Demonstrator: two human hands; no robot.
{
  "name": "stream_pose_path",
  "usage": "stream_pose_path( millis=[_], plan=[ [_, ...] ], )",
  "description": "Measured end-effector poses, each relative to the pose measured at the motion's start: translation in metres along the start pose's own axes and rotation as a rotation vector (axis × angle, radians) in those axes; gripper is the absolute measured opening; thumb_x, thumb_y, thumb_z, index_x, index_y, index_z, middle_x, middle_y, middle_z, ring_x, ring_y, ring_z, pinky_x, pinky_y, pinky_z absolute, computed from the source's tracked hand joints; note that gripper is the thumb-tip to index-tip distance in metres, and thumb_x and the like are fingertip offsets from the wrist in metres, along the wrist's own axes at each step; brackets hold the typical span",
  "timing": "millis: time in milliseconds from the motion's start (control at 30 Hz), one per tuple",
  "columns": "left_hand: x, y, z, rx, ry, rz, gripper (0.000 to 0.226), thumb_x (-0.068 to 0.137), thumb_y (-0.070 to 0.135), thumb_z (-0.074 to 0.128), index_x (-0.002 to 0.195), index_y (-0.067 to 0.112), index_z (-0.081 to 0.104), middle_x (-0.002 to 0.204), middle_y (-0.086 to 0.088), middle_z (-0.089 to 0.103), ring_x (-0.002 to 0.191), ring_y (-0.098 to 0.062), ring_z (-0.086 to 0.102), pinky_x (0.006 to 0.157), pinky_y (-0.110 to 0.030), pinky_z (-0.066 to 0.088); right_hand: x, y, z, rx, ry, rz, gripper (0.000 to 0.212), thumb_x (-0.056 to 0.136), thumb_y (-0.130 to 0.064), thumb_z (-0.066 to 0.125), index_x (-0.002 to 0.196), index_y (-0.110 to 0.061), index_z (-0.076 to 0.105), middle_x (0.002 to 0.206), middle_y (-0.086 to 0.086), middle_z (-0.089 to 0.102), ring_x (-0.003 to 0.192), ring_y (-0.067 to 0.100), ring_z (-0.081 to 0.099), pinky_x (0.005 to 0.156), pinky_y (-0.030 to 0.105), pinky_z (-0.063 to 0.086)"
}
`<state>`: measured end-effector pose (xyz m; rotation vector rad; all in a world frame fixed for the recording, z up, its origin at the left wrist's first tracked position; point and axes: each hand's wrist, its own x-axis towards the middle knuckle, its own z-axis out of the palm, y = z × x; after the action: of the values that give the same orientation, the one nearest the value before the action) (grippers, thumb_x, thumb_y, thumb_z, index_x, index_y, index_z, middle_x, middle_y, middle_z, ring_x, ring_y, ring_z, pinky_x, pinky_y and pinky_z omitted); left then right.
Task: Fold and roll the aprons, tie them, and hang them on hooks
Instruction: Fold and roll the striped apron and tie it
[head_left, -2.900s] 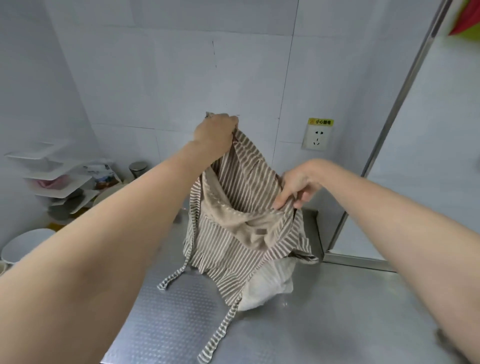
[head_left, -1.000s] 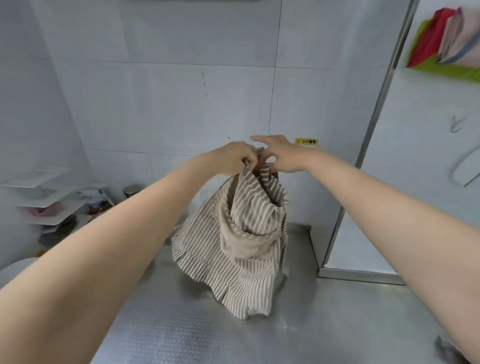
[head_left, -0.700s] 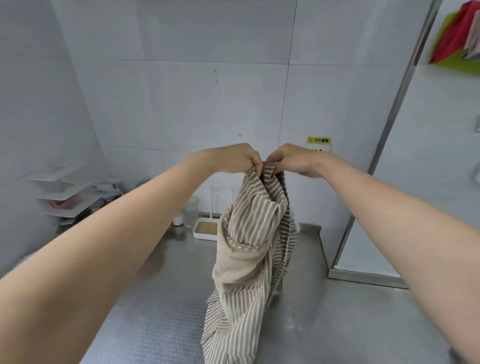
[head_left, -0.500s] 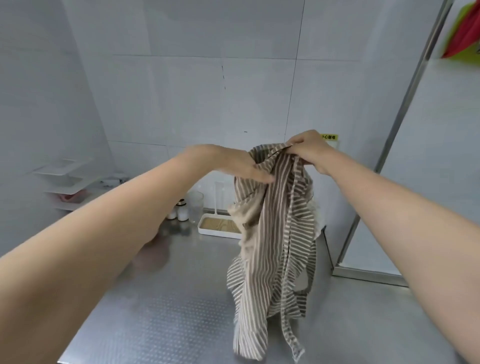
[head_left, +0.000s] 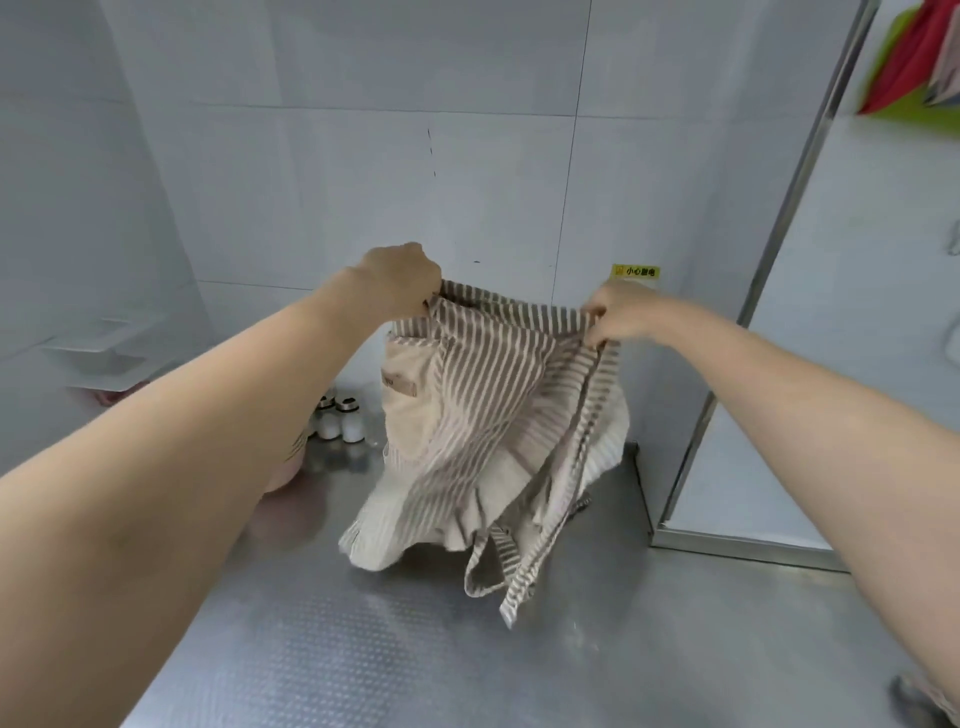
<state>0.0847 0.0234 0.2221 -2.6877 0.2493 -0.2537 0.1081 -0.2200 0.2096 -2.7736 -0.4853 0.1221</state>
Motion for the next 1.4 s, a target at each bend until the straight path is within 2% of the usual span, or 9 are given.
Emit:
stream_pose_path(
  millis=[67, 167, 400, 667, 767, 967, 1133, 1200, 1400],
  plan=[
    [-0.002, -0.006, -0.001, -0.030, -0.030, -0.009, 0.033, 0.090, 0.018, 0.050, 0.060, 0.010, 0.041, 0.060, -0.001, 0.038, 0.058, -0.019, 0.043, 0.049, -0.025, 0.032, 0.003, 0.000, -0.003, 0.204, 0.268, -0.011, 0.020, 0.086, -0.002, 0.056, 0.103, -0.005, 0.066, 0.096, 0.006, 0.060, 0.093, 0.022, 0.058, 0.069, 0.023, 0.038],
    [-0.007, -0.009, -0.002, -0.048, -0.090, -0.056, 0.039, 0.091, 0.026, 0.055, 0.058, 0.011, 0.039, 0.059, -0.001, 0.039, 0.052, -0.015, 0.037, 0.045, -0.023, 0.029, 0.005, -0.008, -0.006, 0.131, 0.119, -0.032, 0.032, 0.090, -0.006, 0.054, 0.122, -0.006, 0.059, 0.111, 0.007, 0.059, 0.098, 0.021, 0.055, 0.071, 0.023, 0.040],
    [-0.001, 0.006, -0.002, -0.120, 0.018, -0.189, 0.037, 0.091, 0.026, 0.053, 0.061, 0.010, 0.040, 0.059, 0.000, 0.037, 0.050, -0.015, 0.036, 0.048, -0.021, 0.027, 0.017, -0.003, -0.015, 0.158, 0.401, -0.009, 0.035, 0.089, 0.003, 0.046, 0.119, -0.006, 0.061, 0.124, 0.014, 0.059, 0.113, 0.029, 0.054, 0.085, 0.021, 0.038],
    [0.048, 0.064, -0.002, -0.686, -0.003, -0.121, 0.044, 0.097, 0.025, 0.036, 0.139, 0.014, 0.034, 0.124, -0.016, 0.053, 0.105, -0.034, 0.056, 0.076, -0.034, 0.044, -0.007, 0.005, -0.064, 0.127, 0.975, -0.012, 0.022, 0.088, -0.009, 0.045, 0.091, -0.003, 0.065, 0.094, 0.017, 0.065, 0.087, 0.027, 0.060, 0.069, 0.023, 0.043],
    [0.049, 0.059, 0.010, -0.875, -0.090, -0.107, 0.047, 0.096, 0.024, 0.036, 0.142, 0.026, 0.026, 0.116, -0.012, 0.056, 0.088, -0.027, 0.056, 0.065, -0.034, 0.048, -0.019, -0.013, -0.073, 0.241, 0.728, -0.114, 0.024, 0.084, -0.010, 0.051, 0.060, -0.009, 0.049, 0.058, 0.005, 0.042, 0.054, 0.011, 0.042, 0.046, 0.014, 0.026],
    [-0.015, 0.036, 0.096, -0.728, -0.359, -0.300, 0.068, 0.096, 0.005, 0.035, 0.150, 0.023, -0.001, 0.148, -0.013, 0.034, 0.125, -0.035, 0.045, 0.097, -0.037, 0.040, -0.011, -0.062, 0.059, 0.190, -0.062, -0.237, 0.019, 0.079, -0.019, 0.056, 0.083, 0.000, 0.060, 0.075, 0.010, 0.054, 0.073, 0.018, 0.051, 0.068, 0.031, 0.038],
    [-0.076, 0.039, 0.187, -0.750, -0.653, -0.323, 0.051, 0.096, 0.011, 0.040, 0.145, 0.014, 0.027, 0.130, -0.014, 0.051, 0.094, -0.026, 0.056, 0.059, -0.023, 0.043, -0.012, -0.086, 0.215, 0.339, -0.859, -0.034, 0.054, 0.094, -0.010, 0.053, 0.143, -0.007, 0.030, 0.138, 0.012, 0.042, 0.110, 0.025, 0.058, 0.097, 0.033, 0.046],
    [-0.092, 0.053, 0.212, -0.780, -0.743, -0.303, 0.051, 0.096, 0.013, 0.035, 0.146, 0.020, 0.023, 0.119, -0.011, 0.053, 0.083, -0.021, 0.055, 0.060, -0.023, 0.045, -0.002, -0.075, 0.226, 0.265, -0.817, -0.052, 0.048, 0.095, -0.008, 0.049, 0.141, -0.009, 0.035, 0.139, 0.008, 0.042, 0.097, 0.020, 0.061, 0.087, 0.029, 0.050],
    [-0.112, 0.103, 0.272, -0.750, -0.873, -0.102, 0.073, 0.090, 0.020, 0.059, 0.149, 0.024, 0.017, 0.156, -0.003, 0.020, 0.138, -0.024, 0.031, 0.111, -0.036, 0.032, 0.017, -0.014, 0.250, -0.041, -0.580, -0.030, 0.029, 0.091, -0.005, 0.050, 0.119, -0.004, 0.060, 0.118, 0.012, 0.063, 0.104, 0.025, 0.062, 0.091, 0.037, 0.051]
  ],
)
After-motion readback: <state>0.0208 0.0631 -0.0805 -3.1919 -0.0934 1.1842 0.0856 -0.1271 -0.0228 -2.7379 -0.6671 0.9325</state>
